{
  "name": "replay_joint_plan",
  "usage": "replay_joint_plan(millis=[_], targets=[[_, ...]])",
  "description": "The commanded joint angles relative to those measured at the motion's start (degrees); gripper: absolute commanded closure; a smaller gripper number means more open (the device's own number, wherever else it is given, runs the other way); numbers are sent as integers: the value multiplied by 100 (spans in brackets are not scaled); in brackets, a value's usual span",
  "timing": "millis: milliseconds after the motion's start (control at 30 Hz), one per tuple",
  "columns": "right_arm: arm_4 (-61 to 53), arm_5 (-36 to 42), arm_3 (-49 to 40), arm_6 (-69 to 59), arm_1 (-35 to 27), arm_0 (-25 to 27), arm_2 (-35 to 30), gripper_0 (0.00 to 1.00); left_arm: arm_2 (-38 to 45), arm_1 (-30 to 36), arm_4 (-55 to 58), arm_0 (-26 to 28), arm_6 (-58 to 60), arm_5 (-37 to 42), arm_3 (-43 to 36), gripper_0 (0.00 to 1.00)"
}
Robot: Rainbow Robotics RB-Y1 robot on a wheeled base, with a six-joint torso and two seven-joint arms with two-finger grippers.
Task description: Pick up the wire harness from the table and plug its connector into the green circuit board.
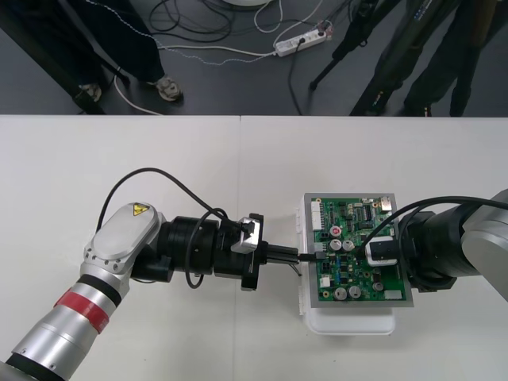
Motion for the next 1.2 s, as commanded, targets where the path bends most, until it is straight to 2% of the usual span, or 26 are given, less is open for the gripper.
replay_joint_plan(millis=[33,1200], targets=[[-124,-25,-96,-168,99,-137,77,0,103,-212,10,75,-396,193,-107,100],[-159,-25,-96,-151,99,-129,77,0,173,-238,37,66,-616,202,-116,100]])
